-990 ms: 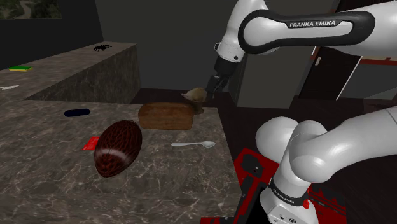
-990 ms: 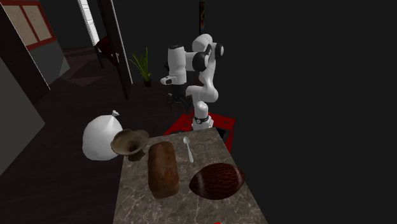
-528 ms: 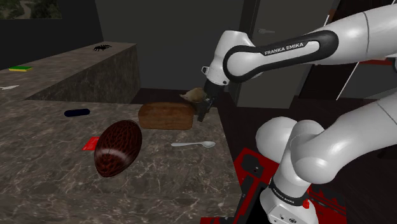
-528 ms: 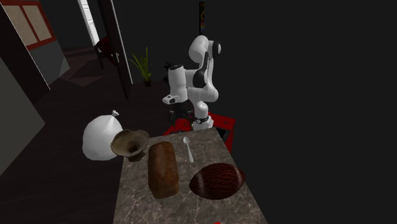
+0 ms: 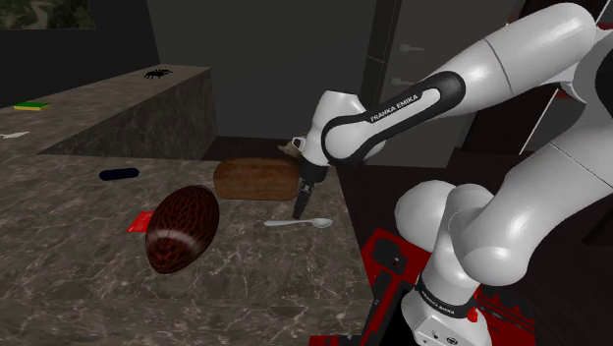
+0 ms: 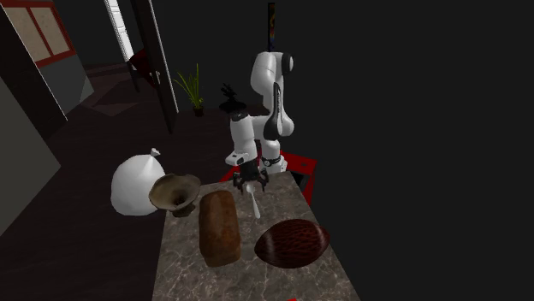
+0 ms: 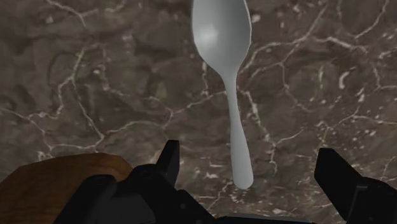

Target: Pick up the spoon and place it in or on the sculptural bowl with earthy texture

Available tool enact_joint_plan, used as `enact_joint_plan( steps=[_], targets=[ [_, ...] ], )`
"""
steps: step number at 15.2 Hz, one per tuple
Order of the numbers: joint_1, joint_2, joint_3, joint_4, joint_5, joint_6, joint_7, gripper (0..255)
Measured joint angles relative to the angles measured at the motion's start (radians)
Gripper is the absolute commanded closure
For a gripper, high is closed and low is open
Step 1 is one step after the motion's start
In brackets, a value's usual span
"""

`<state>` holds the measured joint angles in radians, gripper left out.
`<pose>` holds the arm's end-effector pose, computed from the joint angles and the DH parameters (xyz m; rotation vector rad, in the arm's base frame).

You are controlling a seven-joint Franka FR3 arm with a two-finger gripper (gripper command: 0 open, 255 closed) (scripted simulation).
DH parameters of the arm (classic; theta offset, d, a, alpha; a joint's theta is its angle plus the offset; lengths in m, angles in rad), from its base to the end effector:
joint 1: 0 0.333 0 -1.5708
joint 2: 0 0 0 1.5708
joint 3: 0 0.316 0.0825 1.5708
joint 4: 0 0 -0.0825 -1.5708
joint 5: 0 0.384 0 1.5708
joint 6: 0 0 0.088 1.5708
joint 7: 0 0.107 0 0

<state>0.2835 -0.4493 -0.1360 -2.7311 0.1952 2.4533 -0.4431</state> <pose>0.3824 0.0596 0.3735 -2.8812 -0.6719 -0.2810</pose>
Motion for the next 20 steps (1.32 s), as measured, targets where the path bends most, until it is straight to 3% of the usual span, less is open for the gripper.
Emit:
enact_joint_plan(
  steps=[7, 13, 14, 20],
  targets=[
    [0.041, 0.105, -0.01, -0.018, 0.051, 0.122, -0.042, 0],
    [0.045, 0.117, -0.012, -0.019, 0.057, 0.136, -0.048, 0],
    [0.045, 0.117, -0.012, -0.019, 0.057, 0.136, -0.048, 255],
    [0.045, 0.117, -0.012, -0.019, 0.057, 0.136, -0.048, 255]
  ],
)
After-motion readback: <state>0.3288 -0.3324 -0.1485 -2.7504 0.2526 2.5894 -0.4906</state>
